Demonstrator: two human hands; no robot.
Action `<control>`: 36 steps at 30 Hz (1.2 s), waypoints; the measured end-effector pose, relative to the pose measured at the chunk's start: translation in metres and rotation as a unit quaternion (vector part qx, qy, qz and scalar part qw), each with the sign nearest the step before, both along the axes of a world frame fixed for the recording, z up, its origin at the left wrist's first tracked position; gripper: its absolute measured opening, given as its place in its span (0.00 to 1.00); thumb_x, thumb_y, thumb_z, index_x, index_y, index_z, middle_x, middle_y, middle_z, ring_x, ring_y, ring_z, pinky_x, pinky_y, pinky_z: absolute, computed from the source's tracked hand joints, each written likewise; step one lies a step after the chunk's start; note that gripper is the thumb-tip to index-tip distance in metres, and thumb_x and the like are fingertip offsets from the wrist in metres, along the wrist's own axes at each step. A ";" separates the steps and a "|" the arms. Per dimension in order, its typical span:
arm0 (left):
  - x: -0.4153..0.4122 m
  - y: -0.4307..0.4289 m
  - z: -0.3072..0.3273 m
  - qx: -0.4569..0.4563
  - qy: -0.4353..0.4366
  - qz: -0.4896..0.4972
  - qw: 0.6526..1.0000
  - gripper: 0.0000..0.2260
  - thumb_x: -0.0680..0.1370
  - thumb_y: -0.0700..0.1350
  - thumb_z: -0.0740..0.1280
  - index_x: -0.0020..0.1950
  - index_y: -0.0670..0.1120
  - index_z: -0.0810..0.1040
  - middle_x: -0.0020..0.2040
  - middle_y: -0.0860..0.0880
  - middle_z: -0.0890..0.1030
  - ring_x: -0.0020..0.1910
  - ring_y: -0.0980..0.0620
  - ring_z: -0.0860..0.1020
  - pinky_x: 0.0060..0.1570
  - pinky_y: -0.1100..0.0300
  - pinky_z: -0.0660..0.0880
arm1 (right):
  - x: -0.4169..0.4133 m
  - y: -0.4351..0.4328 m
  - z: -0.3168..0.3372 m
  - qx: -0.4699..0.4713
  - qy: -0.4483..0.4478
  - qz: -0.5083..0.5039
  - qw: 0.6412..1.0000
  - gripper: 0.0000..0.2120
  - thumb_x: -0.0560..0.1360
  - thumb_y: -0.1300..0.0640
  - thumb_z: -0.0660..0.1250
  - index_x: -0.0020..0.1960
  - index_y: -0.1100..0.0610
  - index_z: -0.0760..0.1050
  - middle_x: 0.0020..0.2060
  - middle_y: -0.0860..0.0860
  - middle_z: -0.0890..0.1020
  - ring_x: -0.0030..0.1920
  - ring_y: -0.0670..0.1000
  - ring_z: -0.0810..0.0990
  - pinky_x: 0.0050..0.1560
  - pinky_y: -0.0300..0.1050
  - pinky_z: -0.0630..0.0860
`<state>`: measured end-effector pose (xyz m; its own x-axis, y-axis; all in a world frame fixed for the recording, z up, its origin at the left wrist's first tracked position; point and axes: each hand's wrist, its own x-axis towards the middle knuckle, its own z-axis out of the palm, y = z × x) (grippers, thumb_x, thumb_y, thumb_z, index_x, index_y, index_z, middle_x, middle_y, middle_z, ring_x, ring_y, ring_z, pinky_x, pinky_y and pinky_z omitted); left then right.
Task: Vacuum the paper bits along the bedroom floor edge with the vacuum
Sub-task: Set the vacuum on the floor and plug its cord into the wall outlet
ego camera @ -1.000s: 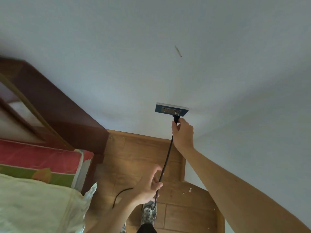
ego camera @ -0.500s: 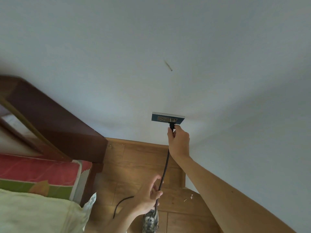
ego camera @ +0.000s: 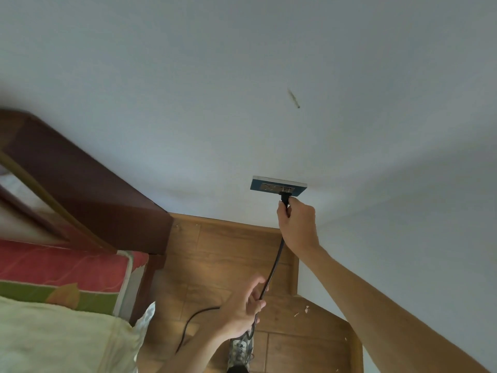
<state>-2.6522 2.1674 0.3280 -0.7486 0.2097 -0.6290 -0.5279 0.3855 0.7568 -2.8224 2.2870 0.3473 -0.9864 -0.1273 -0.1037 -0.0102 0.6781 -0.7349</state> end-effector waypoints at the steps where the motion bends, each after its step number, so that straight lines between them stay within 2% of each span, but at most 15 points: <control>1: -0.001 0.000 -0.001 0.002 0.002 -0.001 1.000 0.13 0.83 0.41 0.62 0.67 0.50 0.69 0.45 0.51 0.72 0.41 0.53 0.75 0.43 0.56 0.82 | -0.001 0.001 -0.001 0.008 0.004 0.004 1.000 0.13 0.82 0.61 0.62 0.38 0.63 0.73 0.24 0.47 0.70 0.21 0.46 0.68 0.24 0.37 0.64; 5: -0.005 0.002 -0.005 0.010 0.013 0.009 1.000 0.08 0.83 0.41 0.62 0.61 0.49 0.71 0.43 0.51 0.72 0.38 0.55 0.75 0.41 0.61 0.81 | -0.007 -0.002 -0.004 0.027 0.024 -0.002 0.999 0.12 0.82 0.61 0.62 0.42 0.65 0.75 0.25 0.51 0.73 0.23 0.47 0.69 0.25 0.48 0.69; 7: -0.007 0.002 -0.007 0.007 0.020 -0.001 1.000 0.07 0.83 0.41 0.62 0.61 0.48 0.72 0.43 0.51 0.73 0.38 0.56 0.74 0.41 0.65 0.79 | -0.008 -0.005 -0.005 0.024 0.024 -0.012 0.999 0.11 0.82 0.62 0.61 0.43 0.65 0.75 0.25 0.52 0.73 0.23 0.48 0.69 0.26 0.50 0.70; 11: -0.012 0.001 -0.012 0.007 0.016 -0.003 1.000 0.08 0.83 0.40 0.62 0.61 0.47 0.72 0.44 0.50 0.73 0.38 0.57 0.74 0.41 0.67 0.78 | -0.009 -0.005 -0.004 0.028 0.015 -0.002 0.999 0.11 0.82 0.62 0.61 0.41 0.64 0.74 0.25 0.52 0.72 0.23 0.49 0.69 0.25 0.49 0.69; 13: -0.013 0.001 -0.012 0.001 0.014 -0.009 1.000 0.08 0.83 0.41 0.62 0.61 0.48 0.72 0.45 0.50 0.74 0.39 0.56 0.75 0.42 0.66 0.79 | -0.009 -0.005 -0.002 0.028 0.013 0.001 1.000 0.11 0.82 0.62 0.61 0.41 0.62 0.73 0.25 0.49 0.71 0.22 0.46 0.68 0.23 0.39 0.66; 15: -0.012 0.000 -0.010 -0.008 0.017 -0.016 1.000 0.07 0.82 0.41 0.63 0.60 0.48 0.72 0.45 0.50 0.74 0.39 0.56 0.76 0.41 0.63 0.80 | -0.009 -0.006 0.000 0.030 0.018 0.002 0.999 0.10 0.82 0.62 0.61 0.42 0.61 0.73 0.25 0.48 0.71 0.22 0.46 0.68 0.24 0.35 0.64; 19: -0.013 -0.005 -0.005 -0.056 0.033 -0.047 0.997 0.04 0.82 0.43 0.65 0.54 0.51 0.72 0.45 0.49 0.78 0.41 0.52 0.80 0.45 0.60 0.79 | -0.011 -0.007 0.002 0.055 0.009 -0.006 0.998 0.11 0.82 0.62 0.62 0.42 0.64 0.74 0.26 0.50 0.72 0.24 0.48 0.70 0.26 0.40 0.67; 21: -0.016 -0.009 0.001 -0.074 0.033 -0.066 0.994 0.05 0.81 0.46 0.67 0.53 0.54 0.72 0.46 0.51 0.80 0.45 0.53 0.81 0.50 0.59 0.80 | -0.013 -0.008 0.006 0.084 -0.004 -0.010 0.996 0.11 0.82 0.59 0.62 0.45 0.65 0.76 0.31 0.55 0.78 0.29 0.53 0.77 0.30 0.47 0.73; 22: -0.019 -0.012 0.005 -0.077 0.031 -0.073 0.994 0.06 0.80 0.47 0.67 0.55 0.53 0.72 0.48 0.52 0.81 0.46 0.54 0.81 0.52 0.58 0.80 | -0.014 -0.009 0.010 0.103 -0.012 -0.009 0.995 0.12 0.82 0.58 0.62 0.46 0.64 0.77 0.35 0.57 0.80 0.32 0.55 0.79 0.32 0.47 0.74; 25: -0.030 -0.021 0.025 -0.090 0.012 -0.094 0.991 0.18 0.80 0.49 0.68 0.67 0.49 0.69 0.54 0.51 0.81 0.51 0.55 0.81 0.55 0.59 0.79 | -0.020 -0.010 0.029 0.181 -0.049 0.012 0.982 0.14 0.83 0.52 0.60 0.50 0.63 0.77 0.43 0.58 0.81 0.42 0.58 0.80 0.39 0.46 0.73; 27: -0.038 -0.030 0.041 -0.115 0.005 -0.099 0.988 0.26 0.79 0.52 0.69 0.73 0.50 0.63 0.61 0.49 0.79 0.57 0.54 0.79 0.60 0.55 0.77 | -0.024 -0.010 0.047 0.239 -0.076 0.043 0.967 0.16 0.83 0.49 0.58 0.53 0.63 0.75 0.46 0.57 0.78 0.48 0.60 0.80 0.43 0.48 0.73; 31: -0.046 -0.065 0.085 -0.185 -0.002 -0.091 0.979 0.38 0.77 0.56 0.69 0.80 0.55 0.50 0.77 0.46 0.64 0.73 0.47 0.68 0.71 0.49 0.67 | -0.021 -0.013 0.090 0.353 -0.067 0.183 0.915 0.21 0.82 0.44 0.58 0.63 0.60 0.72 0.56 0.57 0.79 0.55 0.59 0.79 0.51 0.50 0.74; 33: -0.048 -0.086 0.113 -0.229 0.009 -0.107 0.967 0.39 0.78 0.57 0.67 0.81 0.53 0.46 0.79 0.45 0.60 0.71 0.47 0.70 0.72 0.49 0.67 | -0.019 -0.018 0.113 0.378 -0.045 0.241 0.893 0.24 0.81 0.42 0.59 0.69 0.57 0.67 0.60 0.56 0.78 0.58 0.59 0.78 0.54 0.51 0.75; 36: -0.047 -0.118 0.156 -0.304 0.032 -0.105 0.946 0.40 0.78 0.59 0.66 0.81 0.52 0.45 0.74 0.42 0.65 0.67 0.45 0.73 0.67 0.48 0.71 | -0.016 -0.031 0.153 0.374 -0.032 0.297 0.878 0.28 0.79 0.39 0.61 0.73 0.54 0.62 0.62 0.55 0.76 0.59 0.58 0.78 0.55 0.51 0.74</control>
